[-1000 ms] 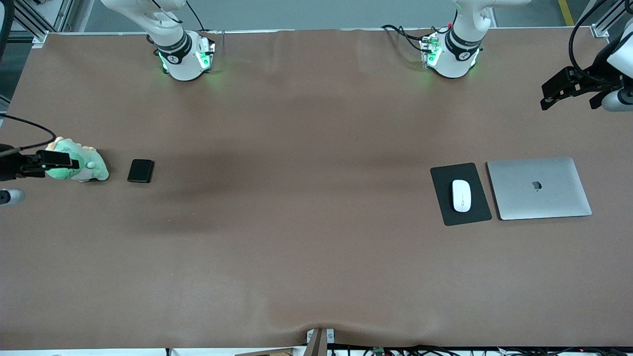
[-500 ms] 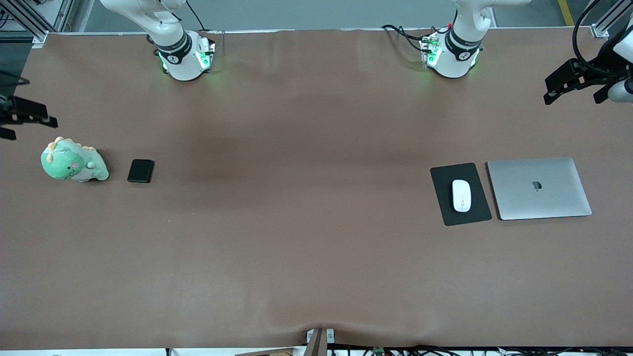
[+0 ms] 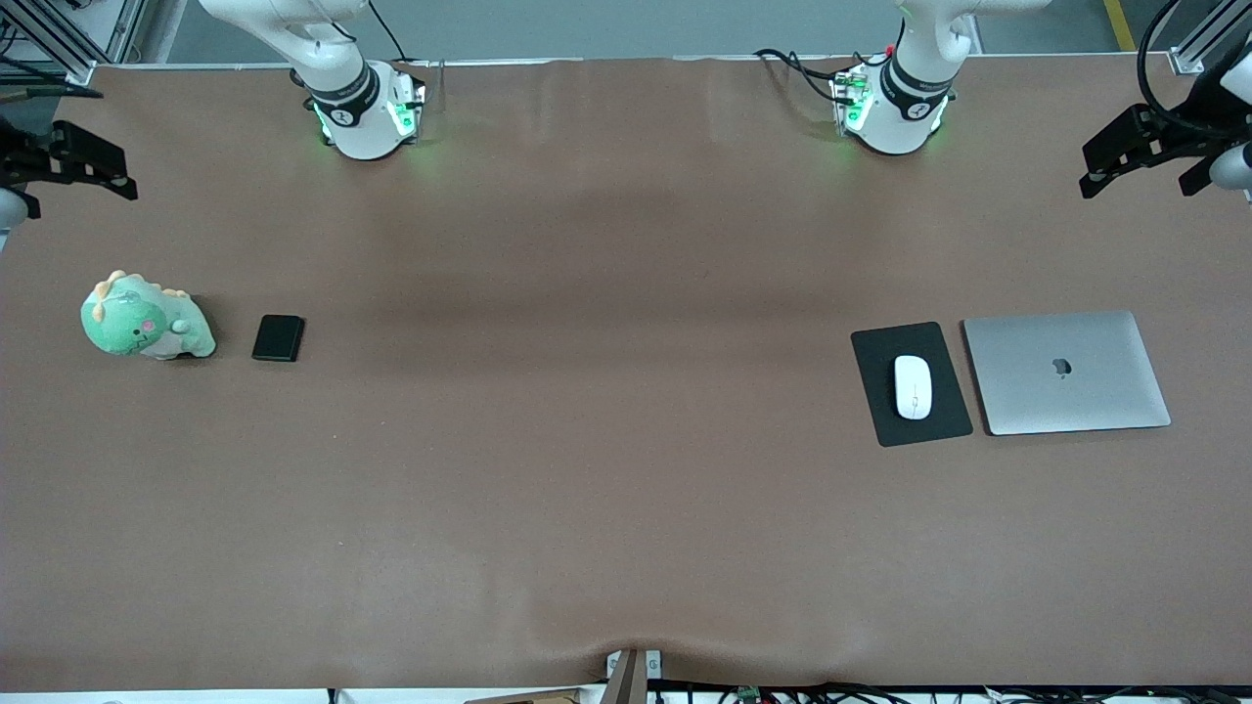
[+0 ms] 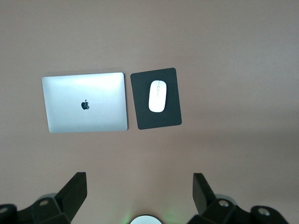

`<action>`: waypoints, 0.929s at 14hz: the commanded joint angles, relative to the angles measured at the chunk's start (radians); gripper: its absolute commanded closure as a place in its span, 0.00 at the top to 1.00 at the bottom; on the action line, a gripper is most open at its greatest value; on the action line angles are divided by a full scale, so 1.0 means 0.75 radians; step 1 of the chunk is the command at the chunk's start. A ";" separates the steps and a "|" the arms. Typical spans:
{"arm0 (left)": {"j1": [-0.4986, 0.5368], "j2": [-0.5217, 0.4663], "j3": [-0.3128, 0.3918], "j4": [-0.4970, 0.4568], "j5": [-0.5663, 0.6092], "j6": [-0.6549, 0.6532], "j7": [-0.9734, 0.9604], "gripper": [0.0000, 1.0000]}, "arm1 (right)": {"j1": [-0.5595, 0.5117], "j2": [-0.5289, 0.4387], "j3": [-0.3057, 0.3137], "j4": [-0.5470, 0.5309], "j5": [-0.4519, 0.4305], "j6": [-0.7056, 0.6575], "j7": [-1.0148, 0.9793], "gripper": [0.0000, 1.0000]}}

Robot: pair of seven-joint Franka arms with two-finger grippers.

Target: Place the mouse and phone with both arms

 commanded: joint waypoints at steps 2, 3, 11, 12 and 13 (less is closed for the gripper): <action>0.010 -0.021 -0.006 -0.004 -0.005 -0.018 -0.003 1.00 | -0.060 -0.140 0.019 -0.192 -0.018 0.077 0.000 1.00; 0.012 -0.023 -0.004 -0.004 -0.005 -0.026 0.011 1.00 | -0.062 -0.175 0.013 -0.245 -0.010 0.107 0.000 1.00; 0.010 0.011 0.003 0.006 -0.011 -0.026 0.008 1.00 | -0.060 -0.183 -0.043 -0.272 0.017 0.163 -0.074 1.00; 0.010 0.016 0.001 0.008 -0.011 -0.026 0.005 1.00 | -0.062 -0.183 -0.043 -0.272 0.019 0.163 -0.074 1.00; 0.010 0.018 0.001 0.008 -0.015 -0.024 0.005 1.00 | -0.062 -0.183 -0.043 -0.272 0.019 0.163 -0.074 1.00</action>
